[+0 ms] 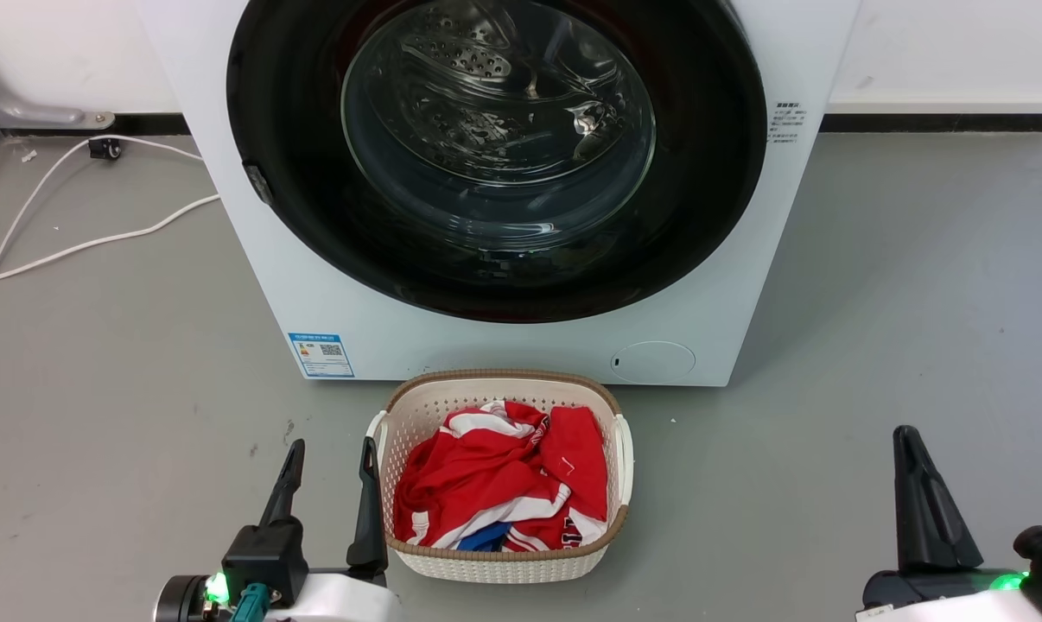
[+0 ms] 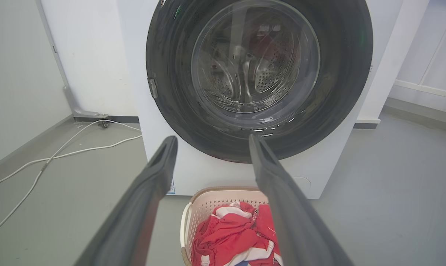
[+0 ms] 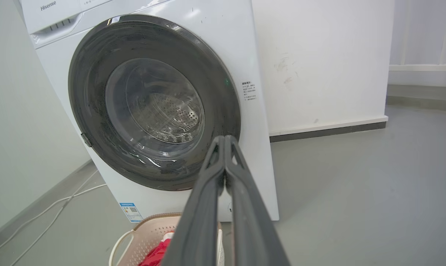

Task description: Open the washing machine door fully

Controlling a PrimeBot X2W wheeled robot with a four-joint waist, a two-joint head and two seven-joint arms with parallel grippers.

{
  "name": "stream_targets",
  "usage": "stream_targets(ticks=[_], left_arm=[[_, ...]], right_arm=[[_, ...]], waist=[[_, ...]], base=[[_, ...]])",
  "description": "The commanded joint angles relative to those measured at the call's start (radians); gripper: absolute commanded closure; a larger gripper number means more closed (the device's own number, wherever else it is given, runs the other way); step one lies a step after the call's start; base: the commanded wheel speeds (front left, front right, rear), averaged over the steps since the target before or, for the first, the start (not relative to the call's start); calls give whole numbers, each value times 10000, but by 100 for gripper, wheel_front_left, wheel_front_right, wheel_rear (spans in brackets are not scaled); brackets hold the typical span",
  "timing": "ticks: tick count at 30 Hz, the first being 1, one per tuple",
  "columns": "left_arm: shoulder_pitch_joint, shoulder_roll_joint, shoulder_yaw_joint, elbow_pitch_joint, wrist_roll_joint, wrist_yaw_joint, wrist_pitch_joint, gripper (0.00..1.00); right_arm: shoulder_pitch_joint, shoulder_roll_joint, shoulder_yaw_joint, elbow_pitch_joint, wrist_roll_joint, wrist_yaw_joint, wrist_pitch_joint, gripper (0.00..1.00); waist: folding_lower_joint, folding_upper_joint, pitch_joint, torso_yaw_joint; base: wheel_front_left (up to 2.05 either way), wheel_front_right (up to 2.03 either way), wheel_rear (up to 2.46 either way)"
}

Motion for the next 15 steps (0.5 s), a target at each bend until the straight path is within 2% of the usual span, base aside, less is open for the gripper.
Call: stream_targets(ticks=[1,5,7,11,15], left_arm=[[40,6,9,25,10,37,-49,0],[34,4,18,45,16,13,-49,0],[32,6,27,62,21,14,-49,0],[28,4,9,86,10,24,-49,0],[28,4,-22,111,18,49,-41,0]], right_arm=[[-4,23,45,8,420,-1,-27,100],[-118,25,174,90,2959,-1,-27,100],[-143,5,74,195,4762,-3,-27,100],[-175,7,544,422,8114,-1,-24,100],[-180,19,1119,475,10488,-1,-24,100]], waist=[[0,-1,0,-8],[0,-1,-11,-18],[0,-1,-18,-26],[0,-1,-42,-20],[0,-1,-52,-10]], base=[[0,0,0],[0,0,0],[0,0,0],[0,0,0],[0,0,0]])
